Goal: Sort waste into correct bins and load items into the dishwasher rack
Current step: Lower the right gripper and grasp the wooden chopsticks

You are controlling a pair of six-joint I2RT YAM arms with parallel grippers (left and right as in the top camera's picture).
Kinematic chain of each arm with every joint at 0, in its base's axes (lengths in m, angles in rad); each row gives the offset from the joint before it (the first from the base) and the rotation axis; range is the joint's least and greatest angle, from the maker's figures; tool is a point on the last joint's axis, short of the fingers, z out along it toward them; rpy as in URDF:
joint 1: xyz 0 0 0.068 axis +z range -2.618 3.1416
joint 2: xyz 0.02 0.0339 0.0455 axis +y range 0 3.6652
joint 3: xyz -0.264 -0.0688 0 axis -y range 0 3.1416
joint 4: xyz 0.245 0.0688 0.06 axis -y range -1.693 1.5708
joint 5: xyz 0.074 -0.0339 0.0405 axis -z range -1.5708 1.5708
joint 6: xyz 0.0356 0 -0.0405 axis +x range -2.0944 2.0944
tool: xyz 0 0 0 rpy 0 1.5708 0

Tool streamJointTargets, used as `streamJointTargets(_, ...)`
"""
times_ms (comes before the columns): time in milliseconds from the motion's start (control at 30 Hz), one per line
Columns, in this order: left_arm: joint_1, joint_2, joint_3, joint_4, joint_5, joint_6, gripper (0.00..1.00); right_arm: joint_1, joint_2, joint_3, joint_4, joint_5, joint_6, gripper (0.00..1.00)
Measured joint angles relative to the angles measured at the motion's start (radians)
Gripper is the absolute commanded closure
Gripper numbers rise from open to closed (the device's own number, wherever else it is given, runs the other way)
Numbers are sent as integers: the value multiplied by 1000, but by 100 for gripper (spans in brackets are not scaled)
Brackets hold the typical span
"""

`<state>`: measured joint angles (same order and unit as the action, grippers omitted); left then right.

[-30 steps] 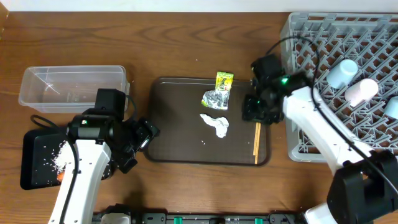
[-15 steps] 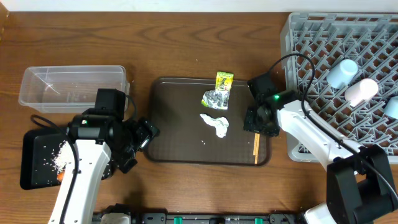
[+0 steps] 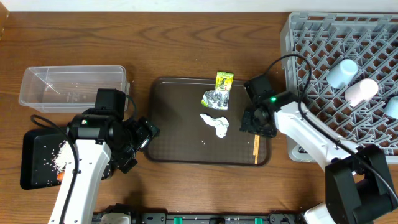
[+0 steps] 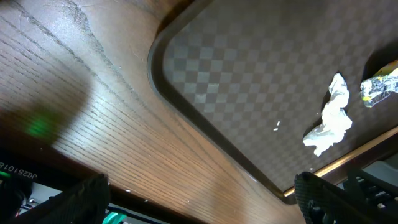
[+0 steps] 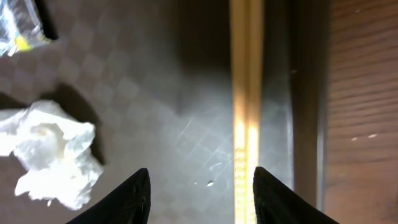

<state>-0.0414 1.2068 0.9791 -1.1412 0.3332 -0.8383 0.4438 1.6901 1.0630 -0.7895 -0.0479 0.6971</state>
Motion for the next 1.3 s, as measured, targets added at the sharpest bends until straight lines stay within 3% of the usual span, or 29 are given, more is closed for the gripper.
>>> streamJointTargets(467, 0, 0, 0, 0, 0, 0, 2, 6, 0, 0, 38, 86, 11, 41)
streamJointTargets(833, 0, 0, 0, 0, 0, 0, 2, 6, 0, 0, 100, 113, 19, 49)
streamJointTargets(1300, 0, 0, 0, 0, 0, 0, 2, 6, 73, -1, 114, 112, 27, 49)
